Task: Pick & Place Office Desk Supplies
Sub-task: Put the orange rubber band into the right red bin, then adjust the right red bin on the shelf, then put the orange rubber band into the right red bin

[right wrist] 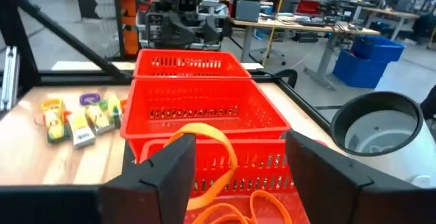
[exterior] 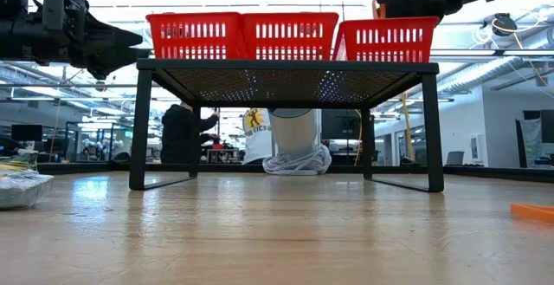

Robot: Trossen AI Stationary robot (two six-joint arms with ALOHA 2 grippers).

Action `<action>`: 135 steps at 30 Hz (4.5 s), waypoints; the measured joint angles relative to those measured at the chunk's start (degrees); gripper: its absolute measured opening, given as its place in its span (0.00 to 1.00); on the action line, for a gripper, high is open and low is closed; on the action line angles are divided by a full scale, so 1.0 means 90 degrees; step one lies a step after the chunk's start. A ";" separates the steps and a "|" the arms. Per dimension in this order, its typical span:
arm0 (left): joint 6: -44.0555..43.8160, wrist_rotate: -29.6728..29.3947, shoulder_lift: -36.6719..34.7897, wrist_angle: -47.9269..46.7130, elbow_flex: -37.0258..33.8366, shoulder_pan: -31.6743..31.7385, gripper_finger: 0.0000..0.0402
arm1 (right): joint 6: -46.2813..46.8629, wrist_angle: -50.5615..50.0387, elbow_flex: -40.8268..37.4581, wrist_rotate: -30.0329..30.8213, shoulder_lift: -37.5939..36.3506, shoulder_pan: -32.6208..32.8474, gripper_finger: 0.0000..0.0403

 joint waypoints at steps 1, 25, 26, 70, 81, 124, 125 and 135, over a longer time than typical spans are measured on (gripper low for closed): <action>-0.0001 0.0000 0.0000 0.0002 0.0001 0.0002 0.66 | 0.0076 -0.0025 0.0018 -0.0008 -0.0014 -0.0015 0.55; -0.0002 0.0000 0.0000 0.0002 0.0001 0.0000 0.66 | 0.1286 -0.3194 0.1605 -0.1477 0.0549 -0.0731 0.54; 0.0000 0.0000 0.0000 0.0000 0.0001 0.0000 0.66 | 0.1216 -0.3186 0.1605 -0.1405 0.0534 -0.0752 0.54; -0.0002 0.0000 0.0000 0.0002 -0.0001 0.0000 0.66 | 0.1330 -0.4528 0.0834 -0.0139 -0.0332 -0.0776 0.53; -0.0001 0.0000 0.0000 0.0002 -0.0001 0.0002 0.66 | 0.0941 -0.3902 0.0620 -0.0156 -0.0189 -0.0776 0.53; -0.0002 0.0000 0.0000 0.0000 -0.0001 0.0002 0.66 | 0.0862 -0.0211 0.2043 -0.1505 0.1486 0.3836 0.53; 0.0000 0.0000 0.0000 0.0002 0.0000 0.0000 0.66 | 0.1018 -0.0583 0.2342 -0.1276 0.1681 0.3942 0.53; -0.0001 0.0000 0.0000 0.0002 -0.0001 0.0001 0.66 | 0.4730 -0.5248 0.4779 -0.0509 0.3619 0.4563 0.53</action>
